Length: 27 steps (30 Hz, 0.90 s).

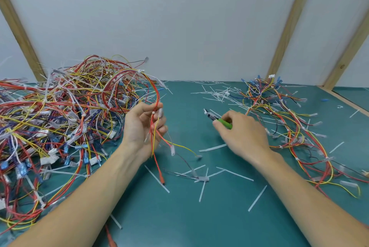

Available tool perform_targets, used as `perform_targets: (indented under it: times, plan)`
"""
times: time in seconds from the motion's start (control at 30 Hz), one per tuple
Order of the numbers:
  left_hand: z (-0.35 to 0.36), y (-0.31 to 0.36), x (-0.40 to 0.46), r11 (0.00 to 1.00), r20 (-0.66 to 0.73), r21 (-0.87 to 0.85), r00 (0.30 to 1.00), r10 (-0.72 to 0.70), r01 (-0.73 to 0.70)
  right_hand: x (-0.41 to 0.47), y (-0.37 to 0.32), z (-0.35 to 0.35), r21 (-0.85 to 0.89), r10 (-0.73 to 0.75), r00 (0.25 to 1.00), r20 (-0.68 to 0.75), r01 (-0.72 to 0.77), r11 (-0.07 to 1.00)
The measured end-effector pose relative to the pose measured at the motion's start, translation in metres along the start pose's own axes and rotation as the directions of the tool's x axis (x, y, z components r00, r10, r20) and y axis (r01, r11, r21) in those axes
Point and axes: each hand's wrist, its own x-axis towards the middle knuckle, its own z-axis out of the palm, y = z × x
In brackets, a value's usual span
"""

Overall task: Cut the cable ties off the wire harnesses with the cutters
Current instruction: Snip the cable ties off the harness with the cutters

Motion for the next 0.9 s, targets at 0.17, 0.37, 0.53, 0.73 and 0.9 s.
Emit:
perform_targets:
  times: [0.17, 0.37, 0.53, 0.73, 0.9]
  plan:
    - [0.004, -0.001, -0.004, 0.999, 0.046, 0.013, 0.998, -0.042, 0.041, -0.005, -0.005, 0.008, -0.130, -0.088, 0.995, 0.035, 0.092, 0.987]
    - [0.006, -0.005, -0.007, 0.980, 0.158, 0.194, 0.985, -0.069, 0.038, -0.009, -0.008, 0.010, -0.167, -0.131, 0.984, 0.124, 0.151, 0.974]
    - [0.008, -0.011, -0.009, 0.943, 0.229, 0.331, 0.972, -0.052, -0.027, -0.008, -0.029, -0.013, 0.820, -0.162, 0.973, 0.163, -0.042, 0.570]
    - [0.009, -0.016, -0.010, 0.878, 0.186, 0.452, 0.979, 0.083, -0.160, -0.014, -0.031, -0.028, 0.797, -0.427, 0.703, 0.569, -0.343, 0.497]
    - [0.008, -0.014, -0.009, 0.879, 0.163, 0.439, 0.978, 0.128, -0.188, -0.016, -0.027, -0.025, 0.789, -0.493, 0.634, 0.596, -0.350, 0.504]
